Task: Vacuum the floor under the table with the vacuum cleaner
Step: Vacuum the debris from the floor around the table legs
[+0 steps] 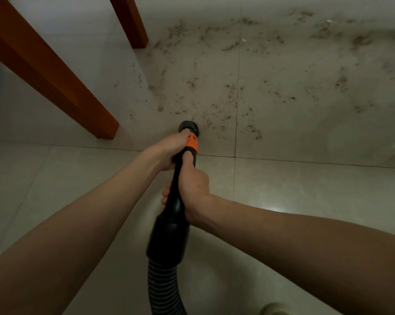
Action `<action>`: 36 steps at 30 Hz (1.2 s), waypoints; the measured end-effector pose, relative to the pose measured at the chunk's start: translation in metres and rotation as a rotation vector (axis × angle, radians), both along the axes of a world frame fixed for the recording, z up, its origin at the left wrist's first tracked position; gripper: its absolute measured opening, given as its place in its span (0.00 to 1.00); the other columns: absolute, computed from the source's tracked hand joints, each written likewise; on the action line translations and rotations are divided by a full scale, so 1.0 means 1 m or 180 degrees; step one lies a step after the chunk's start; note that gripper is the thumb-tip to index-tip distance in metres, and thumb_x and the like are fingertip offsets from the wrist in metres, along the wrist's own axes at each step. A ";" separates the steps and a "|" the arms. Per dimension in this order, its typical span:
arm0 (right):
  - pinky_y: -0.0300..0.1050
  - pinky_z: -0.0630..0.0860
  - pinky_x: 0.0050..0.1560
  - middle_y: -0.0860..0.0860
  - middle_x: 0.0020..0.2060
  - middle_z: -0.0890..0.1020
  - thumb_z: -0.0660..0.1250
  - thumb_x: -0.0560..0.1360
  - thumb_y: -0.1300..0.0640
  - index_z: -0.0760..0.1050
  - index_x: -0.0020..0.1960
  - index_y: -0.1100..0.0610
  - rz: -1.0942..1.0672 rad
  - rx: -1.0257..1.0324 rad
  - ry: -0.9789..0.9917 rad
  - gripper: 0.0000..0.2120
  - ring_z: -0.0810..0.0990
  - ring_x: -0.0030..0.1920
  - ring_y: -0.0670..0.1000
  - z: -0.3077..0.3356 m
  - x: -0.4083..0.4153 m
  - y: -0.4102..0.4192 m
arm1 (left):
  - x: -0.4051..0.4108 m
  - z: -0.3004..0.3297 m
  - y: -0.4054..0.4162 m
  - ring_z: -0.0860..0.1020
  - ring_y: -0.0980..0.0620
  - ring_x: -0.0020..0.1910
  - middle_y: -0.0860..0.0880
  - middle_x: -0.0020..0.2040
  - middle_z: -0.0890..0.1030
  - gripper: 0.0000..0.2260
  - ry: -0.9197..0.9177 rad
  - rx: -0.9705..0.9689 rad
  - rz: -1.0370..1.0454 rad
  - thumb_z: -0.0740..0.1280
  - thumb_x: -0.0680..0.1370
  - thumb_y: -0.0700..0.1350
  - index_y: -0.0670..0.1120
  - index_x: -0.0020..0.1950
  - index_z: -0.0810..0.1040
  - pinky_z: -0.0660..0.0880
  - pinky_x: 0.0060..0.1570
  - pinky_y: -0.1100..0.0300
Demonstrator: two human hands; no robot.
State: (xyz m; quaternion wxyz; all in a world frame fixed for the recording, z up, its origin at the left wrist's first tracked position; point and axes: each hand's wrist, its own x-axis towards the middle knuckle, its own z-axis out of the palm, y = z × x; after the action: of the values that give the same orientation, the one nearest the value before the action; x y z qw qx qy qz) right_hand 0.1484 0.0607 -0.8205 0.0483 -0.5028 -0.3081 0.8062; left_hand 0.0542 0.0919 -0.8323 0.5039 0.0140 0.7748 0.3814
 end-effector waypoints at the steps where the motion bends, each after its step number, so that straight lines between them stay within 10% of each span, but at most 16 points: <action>1: 0.40 0.71 0.23 0.52 0.18 0.71 0.56 0.79 0.40 0.73 0.46 0.63 -0.0019 0.0003 0.0025 0.25 0.72 0.18 0.51 -0.001 0.000 0.003 | 0.000 0.000 0.002 0.73 0.49 0.34 0.45 0.37 0.74 0.18 0.0003 0.0003 0.0017 0.52 0.82 0.54 0.40 0.50 0.69 0.71 0.32 0.58; 36: 0.39 0.71 0.22 0.52 0.18 0.71 0.55 0.80 0.40 0.72 0.48 0.63 -0.0088 -0.0151 0.0225 0.25 0.71 0.18 0.50 0.008 0.001 0.011 | 0.005 0.016 0.010 0.70 0.52 0.32 0.46 0.35 0.72 0.16 0.0001 0.0057 -0.0120 0.53 0.82 0.52 0.43 0.41 0.70 0.69 0.32 0.61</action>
State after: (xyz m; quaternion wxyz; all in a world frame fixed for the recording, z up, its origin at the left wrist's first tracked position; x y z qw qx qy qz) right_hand 0.1495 0.0713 -0.8130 0.0584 -0.4792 -0.2800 0.8298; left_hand 0.0592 0.1021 -0.8164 0.5108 0.0332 0.7711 0.3787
